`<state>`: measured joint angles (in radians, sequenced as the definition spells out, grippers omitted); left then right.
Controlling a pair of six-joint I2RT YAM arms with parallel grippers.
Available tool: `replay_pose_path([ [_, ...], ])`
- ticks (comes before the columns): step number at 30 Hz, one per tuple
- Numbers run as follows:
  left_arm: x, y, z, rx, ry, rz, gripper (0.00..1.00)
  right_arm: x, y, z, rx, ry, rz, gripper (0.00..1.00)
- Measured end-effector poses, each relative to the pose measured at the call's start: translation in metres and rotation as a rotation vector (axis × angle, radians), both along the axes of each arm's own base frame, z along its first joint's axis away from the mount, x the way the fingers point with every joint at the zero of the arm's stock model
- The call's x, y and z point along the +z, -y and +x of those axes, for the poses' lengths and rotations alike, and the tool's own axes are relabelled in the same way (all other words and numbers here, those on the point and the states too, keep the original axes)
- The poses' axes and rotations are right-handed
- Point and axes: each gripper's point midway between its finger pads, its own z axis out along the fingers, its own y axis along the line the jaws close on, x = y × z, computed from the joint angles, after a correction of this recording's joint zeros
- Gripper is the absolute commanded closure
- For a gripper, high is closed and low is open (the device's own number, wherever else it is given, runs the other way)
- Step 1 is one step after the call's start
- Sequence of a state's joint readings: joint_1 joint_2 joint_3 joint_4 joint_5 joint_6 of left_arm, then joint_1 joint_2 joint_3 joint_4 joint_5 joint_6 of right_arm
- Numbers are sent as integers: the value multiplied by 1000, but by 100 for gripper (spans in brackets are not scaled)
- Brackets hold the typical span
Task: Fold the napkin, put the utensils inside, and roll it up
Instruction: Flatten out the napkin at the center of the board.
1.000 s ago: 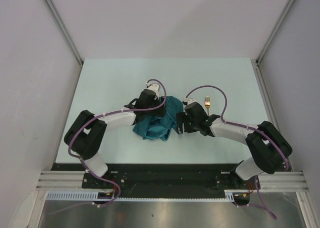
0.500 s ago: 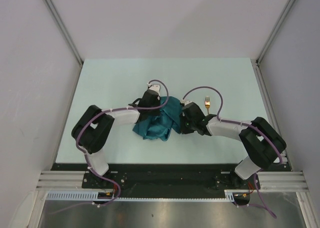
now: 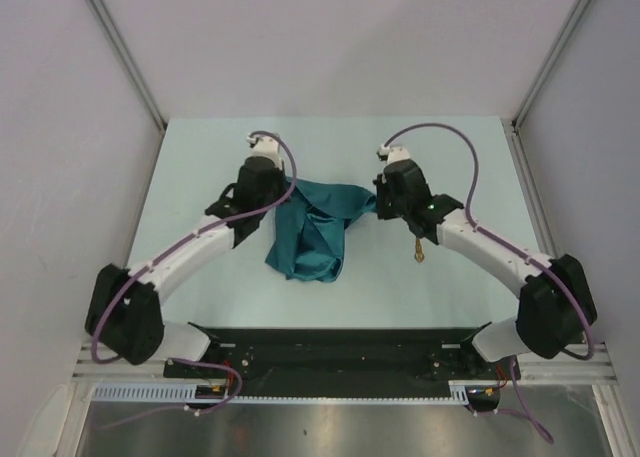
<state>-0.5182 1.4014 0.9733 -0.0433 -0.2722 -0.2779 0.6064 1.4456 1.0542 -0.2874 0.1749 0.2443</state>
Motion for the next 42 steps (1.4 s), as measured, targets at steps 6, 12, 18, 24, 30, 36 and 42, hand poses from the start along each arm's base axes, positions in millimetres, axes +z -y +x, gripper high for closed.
replay_pose_path([
  [6, 97, -53, -14, 106, 201, -4, 92, 111, 25, 19, -72, 264, -15, 100],
  [12, 165, -94, -45, 201, 341, 17, 92, 188, 52, 9, -134, 448, -29, 100],
  [18, 255, -117, -83, 211, 533, -4, 93, 265, 61, -24, -79, 676, -10, 100],
  [24, 342, -129, -148, 112, 768, -64, 96, 342, 58, -67, 51, 918, 64, 100],
  [30, 391, -132, -212, -31, 914, -89, 96, 388, 52, -116, 243, 1086, 126, 100],
  [36, 410, -130, -256, -151, 974, -114, 94, 410, 52, -149, 357, 1172, 184, 100],
  [42, 401, -130, -253, -142, 976, -120, 96, 414, 42, -137, 351, 1178, 171, 100],
])
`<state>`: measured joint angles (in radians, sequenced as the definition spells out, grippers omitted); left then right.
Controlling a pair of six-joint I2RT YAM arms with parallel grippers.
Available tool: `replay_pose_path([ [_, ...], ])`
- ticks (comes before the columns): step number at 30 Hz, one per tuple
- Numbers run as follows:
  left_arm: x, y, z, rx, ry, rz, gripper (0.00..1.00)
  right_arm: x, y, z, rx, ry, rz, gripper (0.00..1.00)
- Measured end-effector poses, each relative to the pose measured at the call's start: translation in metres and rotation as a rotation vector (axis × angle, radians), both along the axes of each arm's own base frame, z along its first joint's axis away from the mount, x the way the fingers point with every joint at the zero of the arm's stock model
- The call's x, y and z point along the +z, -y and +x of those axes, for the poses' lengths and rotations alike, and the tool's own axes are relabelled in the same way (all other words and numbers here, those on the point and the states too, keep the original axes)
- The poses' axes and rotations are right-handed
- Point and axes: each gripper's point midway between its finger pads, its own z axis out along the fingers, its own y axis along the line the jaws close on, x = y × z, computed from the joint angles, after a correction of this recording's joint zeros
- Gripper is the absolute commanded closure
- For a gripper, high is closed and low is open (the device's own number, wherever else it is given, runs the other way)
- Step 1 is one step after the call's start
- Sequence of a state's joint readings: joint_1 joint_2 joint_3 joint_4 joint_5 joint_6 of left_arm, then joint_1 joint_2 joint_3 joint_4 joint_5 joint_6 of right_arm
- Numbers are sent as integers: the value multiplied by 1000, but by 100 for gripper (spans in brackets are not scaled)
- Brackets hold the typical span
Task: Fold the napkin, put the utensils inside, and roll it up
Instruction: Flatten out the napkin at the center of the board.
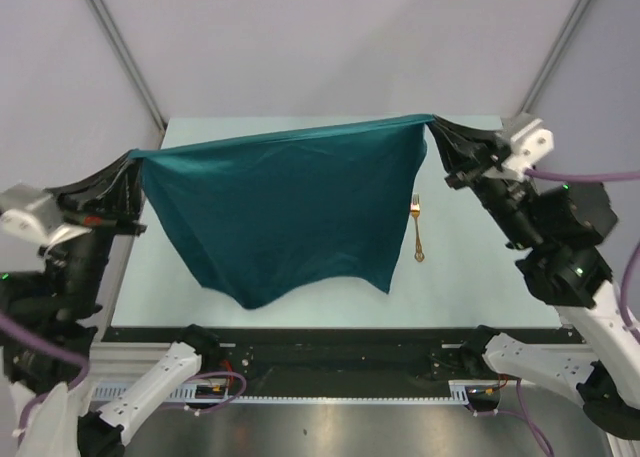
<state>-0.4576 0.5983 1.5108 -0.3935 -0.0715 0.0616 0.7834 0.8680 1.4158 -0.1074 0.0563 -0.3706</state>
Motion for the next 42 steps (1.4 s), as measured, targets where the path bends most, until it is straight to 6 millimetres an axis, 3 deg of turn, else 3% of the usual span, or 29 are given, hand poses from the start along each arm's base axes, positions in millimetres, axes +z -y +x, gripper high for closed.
replay_pose_path([
  [2, -17, -3, 28, 80, -49, 1, 96, -7, -6, 24, -59, -18, -20, 100],
  [4, -35, -2, 62, 159, -109, 16, 99, -21, -8, 61, -140, -49, -45, 100],
  [7, -82, 9, 139, 280, -249, 91, 100, -63, 0, 134, -255, -134, -91, 100],
  [10, -150, 13, 220, 357, -429, 181, 100, -127, 3, 211, -313, -260, -143, 100],
  [12, -224, 13, 284, 379, -602, 261, 98, -186, -1, 259, -317, -365, -186, 100],
  [13, -237, 7, 293, 391, -632, 270, 94, -214, -2, 281, -319, -416, -205, 100],
  [14, -266, 7, 310, 387, -696, 298, 75, -243, -7, 305, -315, -466, -220, 76],
  [15, -293, 8, 328, 382, -761, 326, 58, -271, -12, 329, -312, -510, -234, 60],
  [16, -313, 9, 347, 377, -805, 348, 38, -295, -16, 350, -312, -551, -239, 31],
  [17, -330, 12, 369, 372, -855, 362, 27, -313, -18, 369, -318, -583, -242, 20],
  [19, -350, 17, 408, 370, -899, 380, 18, -350, -26, 411, -318, -640, -247, 3],
  [21, -363, 22, 442, 373, -942, 387, 11, -377, -29, 438, -319, -696, -251, 0],
  [23, -366, 22, 458, 390, -963, 389, 2, -398, -24, 441, -323, -764, -266, 0],
  [25, -362, 20, 457, 405, -983, 381, 0, -405, -17, 435, -332, -810, -271, 0],
  [29, -330, 21, 443, 402, -955, 321, 0, -388, 3, 400, -355, -854, -237, 0],
  [33, -303, 26, 405, 353, -932, 261, 0, -353, 21, 352, -369, -878, -163, 0],
  [36, -298, 35, 377, 297, -939, 228, 0, -339, 32, 314, -384, -912, -97, 1],
  [39, -314, 46, 353, 228, -989, 205, 1, -353, 42, 282, -411, -986, -63, 2],
  [42, -333, 55, 333, 165, -1055, 181, 0, -390, 53, 257, -462, -1098, -69, 3],
])
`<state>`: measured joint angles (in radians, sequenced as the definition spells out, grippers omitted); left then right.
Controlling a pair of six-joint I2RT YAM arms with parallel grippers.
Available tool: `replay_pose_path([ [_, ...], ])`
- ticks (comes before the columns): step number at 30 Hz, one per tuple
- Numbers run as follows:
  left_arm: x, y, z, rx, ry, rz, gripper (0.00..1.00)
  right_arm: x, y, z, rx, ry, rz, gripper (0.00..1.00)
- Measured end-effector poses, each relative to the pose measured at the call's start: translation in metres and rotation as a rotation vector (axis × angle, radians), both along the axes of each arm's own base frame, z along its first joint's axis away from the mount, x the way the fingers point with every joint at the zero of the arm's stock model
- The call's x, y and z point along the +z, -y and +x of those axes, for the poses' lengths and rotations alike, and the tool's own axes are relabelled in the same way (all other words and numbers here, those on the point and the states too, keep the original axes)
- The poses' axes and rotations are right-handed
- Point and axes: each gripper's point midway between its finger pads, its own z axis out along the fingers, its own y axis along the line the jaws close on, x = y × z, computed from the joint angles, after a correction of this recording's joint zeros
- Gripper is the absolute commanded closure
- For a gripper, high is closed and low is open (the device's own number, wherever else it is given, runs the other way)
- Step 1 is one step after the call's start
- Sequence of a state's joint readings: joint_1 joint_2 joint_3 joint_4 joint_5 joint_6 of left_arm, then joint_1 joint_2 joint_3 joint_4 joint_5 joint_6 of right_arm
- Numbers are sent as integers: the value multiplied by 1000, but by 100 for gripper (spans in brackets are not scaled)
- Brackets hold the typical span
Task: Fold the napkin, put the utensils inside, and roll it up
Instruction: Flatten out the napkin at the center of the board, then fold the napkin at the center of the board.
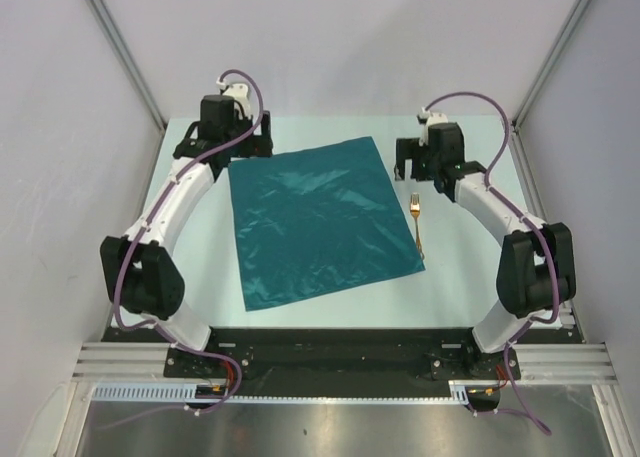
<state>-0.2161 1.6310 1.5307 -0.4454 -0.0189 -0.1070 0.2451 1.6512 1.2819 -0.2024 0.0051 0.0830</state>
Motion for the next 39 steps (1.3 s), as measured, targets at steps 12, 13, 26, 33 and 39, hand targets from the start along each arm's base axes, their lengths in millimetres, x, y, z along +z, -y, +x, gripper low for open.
replay_pose_path([
  [12, 7, 27, -101, -147, 3, -172, 2, -83, 46, -109, -191, -356, -32, 17],
  [13, 2, 34, -110, -165, -9, -176, 3, -84, 47, -115, -200, -369, -26, 19],
  [26, -5, 62, -163, -281, 17, -142, 1, -137, 40, -203, -237, -647, 72, 51],
  [33, 7, 57, -166, -274, 62, -136, 0, -142, 35, -209, -245, -671, 104, 59],
  [39, 7, 55, -167, -269, 72, -127, 0, -146, 33, -207, -249, -678, 117, 62],
])
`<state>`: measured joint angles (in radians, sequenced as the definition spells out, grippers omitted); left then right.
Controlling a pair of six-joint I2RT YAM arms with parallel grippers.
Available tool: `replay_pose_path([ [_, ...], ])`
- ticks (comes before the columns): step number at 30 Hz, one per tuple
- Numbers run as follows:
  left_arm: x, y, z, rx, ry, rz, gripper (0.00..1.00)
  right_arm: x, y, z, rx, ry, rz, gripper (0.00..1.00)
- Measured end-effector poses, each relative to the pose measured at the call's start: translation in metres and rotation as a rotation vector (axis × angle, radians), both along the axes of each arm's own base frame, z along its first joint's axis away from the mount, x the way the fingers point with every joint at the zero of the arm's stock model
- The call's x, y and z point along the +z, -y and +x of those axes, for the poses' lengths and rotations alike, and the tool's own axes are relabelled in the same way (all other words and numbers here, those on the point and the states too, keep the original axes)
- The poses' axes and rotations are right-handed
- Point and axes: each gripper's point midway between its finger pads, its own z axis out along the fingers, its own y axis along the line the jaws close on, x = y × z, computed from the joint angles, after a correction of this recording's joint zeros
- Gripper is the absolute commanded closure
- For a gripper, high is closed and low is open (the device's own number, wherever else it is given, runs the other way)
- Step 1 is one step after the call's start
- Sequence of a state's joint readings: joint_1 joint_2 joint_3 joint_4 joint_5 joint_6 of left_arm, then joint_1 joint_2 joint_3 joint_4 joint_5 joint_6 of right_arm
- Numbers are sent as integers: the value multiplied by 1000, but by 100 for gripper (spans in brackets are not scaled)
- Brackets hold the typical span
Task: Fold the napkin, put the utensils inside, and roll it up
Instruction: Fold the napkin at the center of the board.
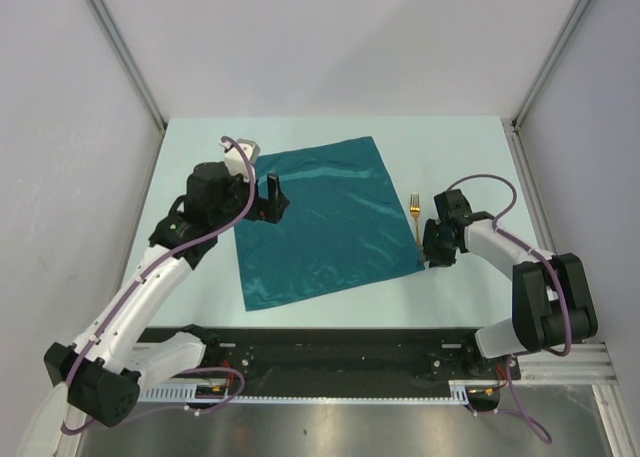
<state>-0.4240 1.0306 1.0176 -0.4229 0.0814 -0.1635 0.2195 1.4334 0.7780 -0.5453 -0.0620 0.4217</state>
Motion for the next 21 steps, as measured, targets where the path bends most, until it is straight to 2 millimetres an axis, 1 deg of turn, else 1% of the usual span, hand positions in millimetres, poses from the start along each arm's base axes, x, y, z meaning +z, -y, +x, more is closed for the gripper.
replay_pose_path([
  [9, 2, -1, -2, -2, 14, 1, 0, -11, -1, -3, -10, -28, 3, 65],
  [11, 3, -2, -3, -2, 16, 0, 0, -11, -2, -2, -8, -23, 5, 67],
  [12, 4, -2, -3, -1, 18, 0, 0, -11, -3, -2, -7, -22, 5, 69],
  [13, 4, -2, -3, 0, 19, 0, 0, -11, -3, -2, -7, -22, 5, 74],
  [15, 5, -2, -3, 0, 22, -1, 0, -11, -3, -1, -6, -19, 6, 80],
  [16, 5, -3, -3, 1, 24, -2, 0, -11, -4, -1, -7, -19, 7, 84],
  [18, 6, -3, -4, 1, 26, -3, 0, -12, -5, -1, -6, -20, 10, 89],
  [21, 7, -3, -4, 1, 28, -4, 0, -12, -6, -1, -3, -21, 11, 100],
])
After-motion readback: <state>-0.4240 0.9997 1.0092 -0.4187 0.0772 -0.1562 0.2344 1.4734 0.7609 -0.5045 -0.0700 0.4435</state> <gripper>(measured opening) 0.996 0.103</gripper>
